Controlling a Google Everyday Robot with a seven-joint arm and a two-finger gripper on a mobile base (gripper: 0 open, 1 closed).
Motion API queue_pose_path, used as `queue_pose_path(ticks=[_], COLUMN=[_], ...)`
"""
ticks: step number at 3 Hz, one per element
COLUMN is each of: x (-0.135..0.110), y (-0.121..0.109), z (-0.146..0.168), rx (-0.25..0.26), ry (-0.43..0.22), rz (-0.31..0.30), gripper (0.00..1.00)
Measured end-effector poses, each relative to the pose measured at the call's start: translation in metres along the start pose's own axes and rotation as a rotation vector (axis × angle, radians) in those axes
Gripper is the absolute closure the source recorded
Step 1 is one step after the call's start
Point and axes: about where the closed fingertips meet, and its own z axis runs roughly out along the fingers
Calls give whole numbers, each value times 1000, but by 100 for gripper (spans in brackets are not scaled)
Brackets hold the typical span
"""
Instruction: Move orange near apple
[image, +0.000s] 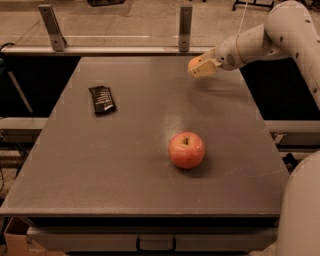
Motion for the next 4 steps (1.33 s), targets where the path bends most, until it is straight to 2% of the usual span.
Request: queue_pose_path(ticks=[1,2,3,4], x=[9,3,25,45], y=[31,91,157,199], z=[5,-13,-14,-26], rx=[-57,-121,-240,-323], ry=[19,11,55,105], rz=[9,-1,12,13], gripper=[100,100,100,100])
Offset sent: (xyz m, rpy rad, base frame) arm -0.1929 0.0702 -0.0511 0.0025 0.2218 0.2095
